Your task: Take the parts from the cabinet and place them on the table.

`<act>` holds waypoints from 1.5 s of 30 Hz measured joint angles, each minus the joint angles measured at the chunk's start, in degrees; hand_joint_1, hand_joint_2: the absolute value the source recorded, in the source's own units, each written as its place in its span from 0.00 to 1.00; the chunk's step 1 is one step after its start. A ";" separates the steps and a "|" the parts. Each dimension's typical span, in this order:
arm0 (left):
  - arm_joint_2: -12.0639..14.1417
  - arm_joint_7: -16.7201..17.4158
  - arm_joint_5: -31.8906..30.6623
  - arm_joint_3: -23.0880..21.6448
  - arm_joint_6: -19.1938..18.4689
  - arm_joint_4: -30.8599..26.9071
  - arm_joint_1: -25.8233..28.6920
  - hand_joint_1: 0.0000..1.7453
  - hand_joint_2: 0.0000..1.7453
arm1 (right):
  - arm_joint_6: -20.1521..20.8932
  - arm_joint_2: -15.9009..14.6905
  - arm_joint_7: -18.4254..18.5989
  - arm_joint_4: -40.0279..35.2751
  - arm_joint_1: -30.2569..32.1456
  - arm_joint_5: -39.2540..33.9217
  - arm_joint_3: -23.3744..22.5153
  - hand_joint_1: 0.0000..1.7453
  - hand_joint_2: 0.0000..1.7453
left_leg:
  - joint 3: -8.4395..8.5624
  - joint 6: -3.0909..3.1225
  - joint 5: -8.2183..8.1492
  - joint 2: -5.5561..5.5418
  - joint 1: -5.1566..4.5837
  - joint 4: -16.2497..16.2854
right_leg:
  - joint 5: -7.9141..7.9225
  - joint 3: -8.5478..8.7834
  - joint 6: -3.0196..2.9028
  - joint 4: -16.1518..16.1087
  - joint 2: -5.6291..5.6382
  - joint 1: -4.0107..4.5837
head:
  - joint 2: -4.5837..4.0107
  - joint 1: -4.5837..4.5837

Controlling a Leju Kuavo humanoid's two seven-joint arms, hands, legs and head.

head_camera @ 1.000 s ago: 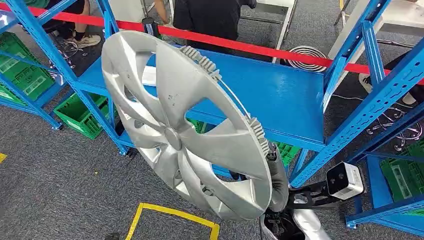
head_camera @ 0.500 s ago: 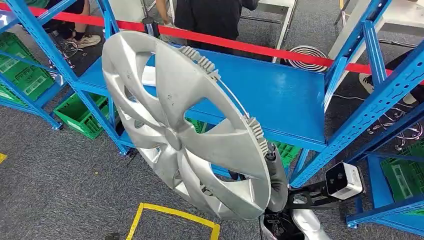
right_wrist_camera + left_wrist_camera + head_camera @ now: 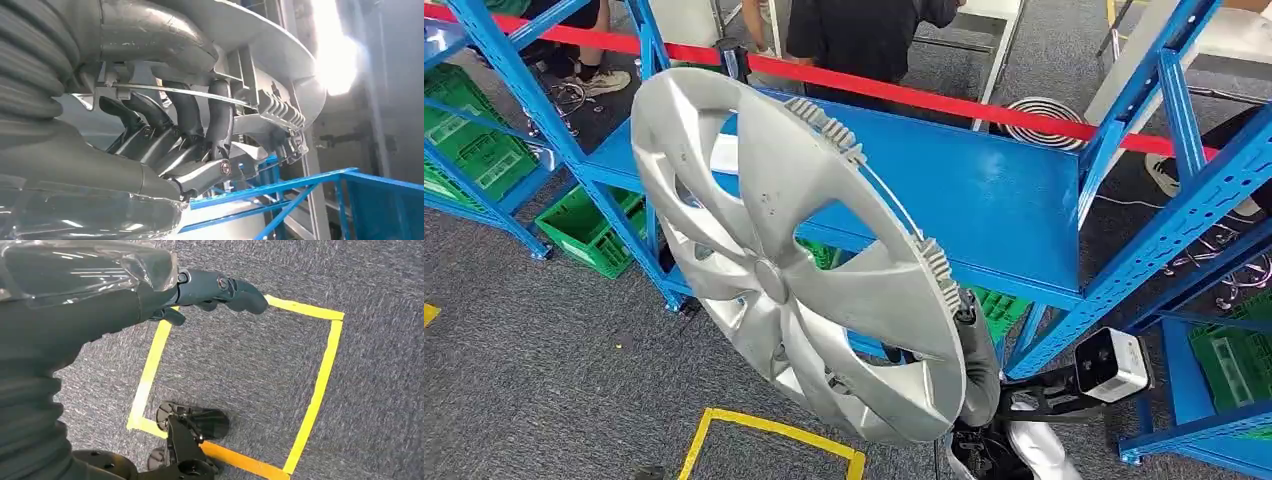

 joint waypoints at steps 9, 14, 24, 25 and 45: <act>0.15 0.11 0.39 0.00 0.00 0.07 0.03 0.00 1.00 | 0.04 0.46 -0.07 0.00 -0.07 0.00 0.02 1.00 1.00 | -6.09 -3.02 -9.85 0.20 1.08 15.93 | 1.46 -0.46 -2.61 -0.50 -0.20 -0.21 | 0.00 -0.15; 0.20 0.22 0.46 0.00 0.00 0.17 0.02 0.00 1.00 | 0.04 0.57 -0.02 0.13 -0.04 0.04 0.09 1.00 1.00 | 2.79 -2.42 -4.09 0.21 1.13 3.47 | 1.98 -0.78 -2.19 -0.49 -0.20 -0.16 | 0.00 -0.17; 0.15 0.20 0.53 0.00 0.02 0.24 -0.08 0.00 1.00 | 0.04 0.48 -0.02 0.24 -0.03 0.07 0.04 1.00 1.00 | 2.78 0.99 -1.24 0.51 0.45 -1.32 | -5.62 -7.34 -1.49 14.06 -0.25 0.07 | 0.00 0.05; 0.11 0.20 0.55 0.00 0.02 0.26 -0.08 0.00 1.00 | 0.04 0.39 0.00 0.37 0.01 0.07 0.04 1.00 1.00 | 2.27 0.98 -0.93 0.50 0.35 -1.26 | -6.89 -8.56 -1.21 17.89 -0.25 0.07 | 0.00 0.07; -0.02 0.20 1.27 0.00 0.74 0.44 -0.01 0.00 1.00 | 0.06 0.42 -0.05 0.74 -0.37 0.04 0.15 1.00 1.00 | 5.03 -2.78 -3.68 0.37 1.33 1.51 | 1.23 0.91 -2.11 -1.23 -0.33 -0.13 | 0.00 -0.11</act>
